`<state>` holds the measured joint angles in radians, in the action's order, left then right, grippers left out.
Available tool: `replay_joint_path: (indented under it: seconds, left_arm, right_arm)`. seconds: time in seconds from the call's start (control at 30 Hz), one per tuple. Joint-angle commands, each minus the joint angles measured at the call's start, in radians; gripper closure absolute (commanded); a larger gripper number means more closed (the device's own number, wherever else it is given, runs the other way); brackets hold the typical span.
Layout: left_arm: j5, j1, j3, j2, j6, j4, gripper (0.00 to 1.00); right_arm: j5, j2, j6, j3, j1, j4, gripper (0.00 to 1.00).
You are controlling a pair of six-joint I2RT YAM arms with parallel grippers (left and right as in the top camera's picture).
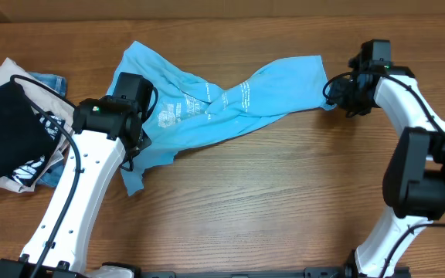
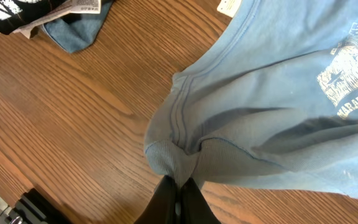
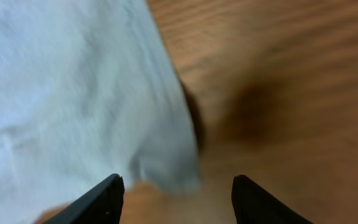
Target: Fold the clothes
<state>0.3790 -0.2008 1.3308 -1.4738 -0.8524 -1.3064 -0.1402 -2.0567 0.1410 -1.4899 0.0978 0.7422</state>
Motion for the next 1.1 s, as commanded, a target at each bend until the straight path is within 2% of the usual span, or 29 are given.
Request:
replay_joint_path:
  seconds: [0.0, 0.03, 0.07, 0.1, 0.13, 0.23, 0.3, 0.4, 0.47, 0.53, 0.57, 0.6, 0.63, 0.83, 0.97, 1.07]
  left_arm:
    - [0.024, 0.004, 0.006, 0.008, 0.022, 0.004, 0.96]
    - [0.024, 0.004, 0.006, 0.008, 0.023, 0.003, 0.96]
    - [0.024, 0.004, 0.006, 0.008, 0.023, 0.003, 0.96]
    - [0.025, 0.004, 0.006, 0.008, 0.023, 0.003, 0.96]
    - [0.025, 0.004, 0.006, 0.008, 0.023, 0.003, 0.96]
    - [0.025, 0.004, 0.006, 0.008, 0.023, 0.001, 0.96]
    - [0.033, 0.004, 0.006, 0.008, 0.030, 0.001, 0.96]
    - [0.044, 0.004, 0.006, 0.008, 0.031, 0.001, 0.96]
    - [0.047, 0.004, 0.006, 0.008, 0.031, 0.002, 0.96]
    - [0.047, 0.004, 0.006, 0.008, 0.030, 0.001, 0.96]
    - [0.047, 0.004, 0.006, 0.008, 0.030, 0.001, 0.96]
    - [0.047, 0.004, 0.006, 0.008, 0.030, 0.001, 0.96]
    - [0.046, 0.004, 0.006, 0.008, 0.030, 0.001, 0.96]
    - [0.046, 0.004, 0.006, 0.008, 0.031, -0.005, 0.96]
    - [0.047, 0.004, 0.006, 0.008, 0.031, -0.003, 0.96]
    - [0.047, 0.004, 0.006, 0.008, 0.031, -0.003, 0.96]
  right_arm:
    - [-0.103, -0.071, -0.018, -0.002, 0.000, -0.059, 0.41]
    - [-0.104, -0.082, -0.018, -0.002, 0.000, -0.071, 0.46]
    - [-0.112, -0.087, -0.019, -0.002, 0.000, -0.075, 0.66]
    - [-0.116, -0.087, -0.020, -0.002, 0.000, -0.071, 0.76]
    - [-0.116, -0.084, -0.020, -0.002, 0.000, -0.058, 0.96]
    - [-0.115, -0.034, -0.019, -0.009, 0.005, 0.045, 0.96]
    - [-0.098, 0.065, -0.014, -0.035, 0.014, 0.168, 0.96]
    - [0.054, 0.241, 0.055, -0.098, 0.016, 0.301, 0.96]
    - [0.158, 0.311, 0.057, -0.137, 0.016, 0.291, 0.96]
    - [0.214, 0.322, 0.053, -0.170, 0.032, 0.214, 0.92]
    - [0.214, 0.308, 0.053, -0.167, 0.042, 0.184, 0.85]
    - [0.214, 0.282, 0.053, -0.166, 0.050, 0.181, 0.50]
    - [0.213, 0.267, 0.053, -0.166, 0.053, 0.190, 0.35]
    - [0.206, 0.151, 0.069, -0.151, 0.054, 0.392, 0.23]
    - [0.206, 0.130, 0.068, -0.149, 0.054, 0.509, 0.22]
    - [0.206, 0.130, 0.068, -0.130, 0.054, 0.523, 0.22]
